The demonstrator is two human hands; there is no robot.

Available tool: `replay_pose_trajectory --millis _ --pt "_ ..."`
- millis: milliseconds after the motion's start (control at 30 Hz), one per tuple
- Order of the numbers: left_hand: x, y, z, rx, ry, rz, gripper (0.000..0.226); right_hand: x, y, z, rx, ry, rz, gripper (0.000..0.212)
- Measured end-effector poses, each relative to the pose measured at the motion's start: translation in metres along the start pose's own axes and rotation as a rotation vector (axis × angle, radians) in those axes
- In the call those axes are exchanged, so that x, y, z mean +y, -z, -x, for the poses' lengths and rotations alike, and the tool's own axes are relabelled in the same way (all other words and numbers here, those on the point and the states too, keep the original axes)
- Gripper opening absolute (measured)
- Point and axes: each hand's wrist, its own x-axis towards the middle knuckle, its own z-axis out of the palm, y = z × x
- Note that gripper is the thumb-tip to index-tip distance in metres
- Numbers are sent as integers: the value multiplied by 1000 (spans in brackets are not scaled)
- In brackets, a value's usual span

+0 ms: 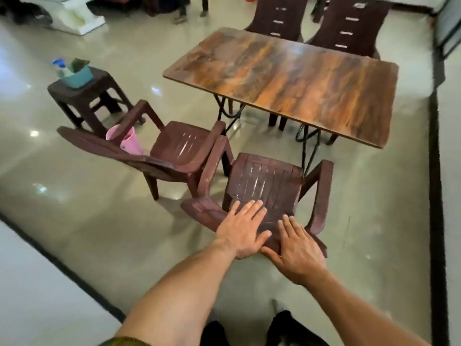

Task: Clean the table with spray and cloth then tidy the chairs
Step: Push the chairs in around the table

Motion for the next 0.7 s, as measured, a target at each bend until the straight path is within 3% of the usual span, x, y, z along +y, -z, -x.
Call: replay_pose_trajectory --millis 133,267,467,633,700 --pt "-8 5 7 8 -62 8 75 -10 4 5 -39 -25 -27 118" --pt "-9 6 4 17 -74 23 75 -9 4 1 50 -114 46 114" --pt "-23 3 8 16 -104 -13 77 -37 -20 7 137 -177 46 91" --pt "-13 13 -16 12 -119 -13 76 -15 -11 7 165 -267 7 109" --pt "-2 16 -33 4 -134 -22 76 4 0 4 176 -245 24 104"
